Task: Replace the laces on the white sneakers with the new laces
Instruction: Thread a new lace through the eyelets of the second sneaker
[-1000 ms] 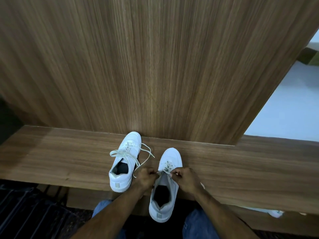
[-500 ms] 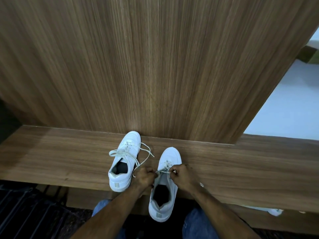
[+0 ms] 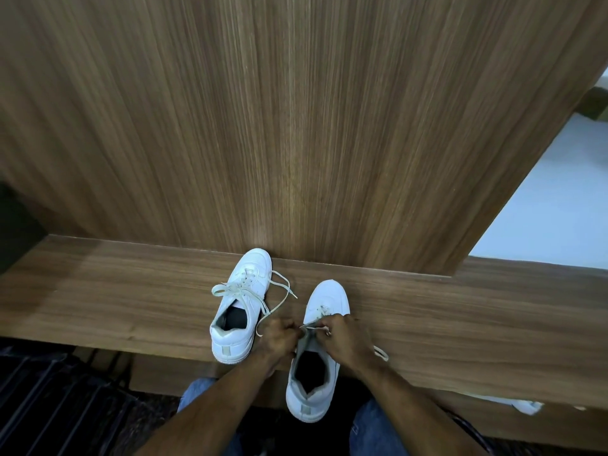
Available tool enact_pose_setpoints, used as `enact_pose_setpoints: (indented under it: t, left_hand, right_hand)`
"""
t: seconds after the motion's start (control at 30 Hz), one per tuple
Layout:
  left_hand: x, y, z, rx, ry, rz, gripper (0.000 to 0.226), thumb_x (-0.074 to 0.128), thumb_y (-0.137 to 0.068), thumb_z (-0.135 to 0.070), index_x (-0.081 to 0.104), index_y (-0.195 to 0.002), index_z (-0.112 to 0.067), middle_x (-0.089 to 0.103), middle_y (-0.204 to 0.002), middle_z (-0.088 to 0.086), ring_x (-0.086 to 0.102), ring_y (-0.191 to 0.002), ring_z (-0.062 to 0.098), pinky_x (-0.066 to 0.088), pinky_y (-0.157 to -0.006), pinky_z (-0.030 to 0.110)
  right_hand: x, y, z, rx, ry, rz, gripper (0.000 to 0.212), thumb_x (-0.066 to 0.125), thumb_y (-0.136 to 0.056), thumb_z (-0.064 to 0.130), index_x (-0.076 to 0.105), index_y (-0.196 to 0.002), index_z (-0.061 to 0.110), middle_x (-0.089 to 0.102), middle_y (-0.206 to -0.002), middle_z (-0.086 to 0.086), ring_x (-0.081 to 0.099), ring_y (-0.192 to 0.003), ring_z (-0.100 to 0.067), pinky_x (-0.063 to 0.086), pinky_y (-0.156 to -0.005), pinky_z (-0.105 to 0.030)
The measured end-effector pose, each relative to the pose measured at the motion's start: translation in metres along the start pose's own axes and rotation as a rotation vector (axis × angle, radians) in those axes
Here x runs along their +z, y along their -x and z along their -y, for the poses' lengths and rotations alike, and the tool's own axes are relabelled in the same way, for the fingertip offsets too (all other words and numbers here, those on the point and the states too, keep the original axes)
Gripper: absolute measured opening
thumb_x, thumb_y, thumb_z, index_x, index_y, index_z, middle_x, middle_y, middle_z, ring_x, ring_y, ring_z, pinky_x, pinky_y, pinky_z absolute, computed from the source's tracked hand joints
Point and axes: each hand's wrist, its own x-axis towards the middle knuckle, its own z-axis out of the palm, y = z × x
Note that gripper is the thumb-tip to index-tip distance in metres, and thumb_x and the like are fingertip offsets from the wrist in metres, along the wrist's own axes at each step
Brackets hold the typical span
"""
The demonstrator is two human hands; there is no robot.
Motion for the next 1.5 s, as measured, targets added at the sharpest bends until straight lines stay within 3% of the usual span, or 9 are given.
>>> enact_pose_setpoints:
  t: [0.17,0.67,0.73,0.8,0.87,1.03,1.13,1.27,1.5]
  left_hand:
    - [0.0,0.001,0.0,0.005,0.006,0.004,0.035,0.065,-0.08,-0.008,0.056,-0.047,-0.017,0.05,-0.052,0.006,0.051,-0.052,0.02,0.043,-0.051,0.031]
    - [-0.003,0.018,-0.013,-0.047,0.053,0.045,0.035,0.066,-0.08,-0.01,0.062,-0.046,-0.019,0.055,-0.054,0.004,0.055,-0.059,0.022,0.05,-0.058,0.034]
    - [-0.005,0.022,-0.017,-0.079,0.13,0.055,0.025,0.067,-0.08,-0.011,0.069,-0.056,-0.019,0.063,-0.065,0.01,0.06,-0.065,0.025,0.053,-0.063,0.038]
    - [-0.011,0.025,-0.022,-0.181,0.229,0.08,0.011,0.063,-0.084,-0.018,0.072,-0.081,-0.012,0.069,-0.08,0.015,0.065,-0.074,0.028,0.057,-0.069,0.038]
    - [-0.014,0.023,-0.021,-0.269,0.214,0.135,0.02,0.06,-0.088,-0.027,0.069,-0.094,-0.01,0.069,-0.085,0.012,0.064,-0.074,0.025,0.058,-0.068,0.033]
    - [-0.006,0.023,-0.035,-0.236,0.054,0.132,0.029,0.058,-0.091,-0.009,0.051,-0.063,-0.012,0.052,-0.057,0.005,0.048,-0.052,0.015,0.041,-0.051,0.025]
    - [-0.008,0.02,-0.05,-0.126,-0.181,0.043,0.027,0.06,-0.084,-0.01,0.056,-0.057,-0.013,0.057,-0.058,0.004,0.05,-0.048,0.011,0.038,-0.046,0.02]
    - [-0.022,0.02,-0.079,-0.103,0.226,0.014,0.017,0.049,-0.091,-0.006,0.057,-0.075,-0.004,0.061,-0.074,0.017,0.058,-0.052,0.019,0.044,-0.049,0.023]
    - [-0.083,0.005,-0.154,0.036,0.903,-0.114,0.024,0.04,-0.097,-0.013,0.058,-0.082,-0.008,0.072,-0.065,0.001,0.071,-0.06,0.011,0.056,-0.052,0.02]
  right_hand:
    - [0.006,-0.001,0.006,0.032,0.04,-0.04,0.028,0.046,-0.092,0.039,0.067,-0.103,0.024,0.07,-0.104,-0.004,0.064,-0.099,-0.027,0.048,-0.078,-0.031]
    - [0.012,0.003,0.008,0.09,-0.052,-0.079,0.024,0.045,-0.094,0.037,0.065,-0.099,0.024,0.071,-0.102,-0.002,0.064,-0.097,-0.026,0.047,-0.079,-0.032]
    - [0.014,0.002,0.01,0.081,-0.046,-0.065,0.024,0.044,-0.094,0.037,0.064,-0.1,0.024,0.07,-0.104,-0.002,0.064,-0.099,-0.026,0.048,-0.08,-0.033]
    - [0.015,0.002,0.012,0.061,-0.046,-0.059,0.025,0.044,-0.095,0.037,0.064,-0.103,0.025,0.07,-0.106,0.0,0.063,-0.101,-0.026,0.047,-0.08,-0.034]
    - [0.013,0.002,0.012,0.037,-0.052,-0.069,0.024,0.044,-0.094,0.035,0.064,-0.103,0.025,0.068,-0.106,0.003,0.063,-0.101,-0.023,0.047,-0.079,-0.032]
    - [0.005,0.004,0.004,-0.044,-0.037,-0.074,0.023,0.049,-0.092,0.033,0.066,-0.106,0.024,0.057,-0.113,0.001,0.056,-0.108,-0.021,0.047,-0.083,-0.032]
    - [0.002,0.011,-0.002,-0.089,0.013,-0.075,0.028,0.056,-0.085,0.038,0.063,-0.107,0.023,0.055,-0.113,0.0,0.054,-0.106,-0.023,0.045,-0.083,-0.034]
    - [-0.003,0.016,-0.013,-0.143,0.146,-0.163,0.026,0.054,-0.08,0.044,0.062,-0.084,0.02,0.06,-0.091,0.001,0.06,-0.091,-0.024,0.044,-0.073,-0.032]
    - [-0.015,0.02,-0.02,0.017,0.148,-0.028,0.04,0.047,-0.087,0.053,0.066,-0.09,0.018,0.069,-0.101,-0.003,0.064,-0.097,-0.025,0.046,-0.076,-0.031]
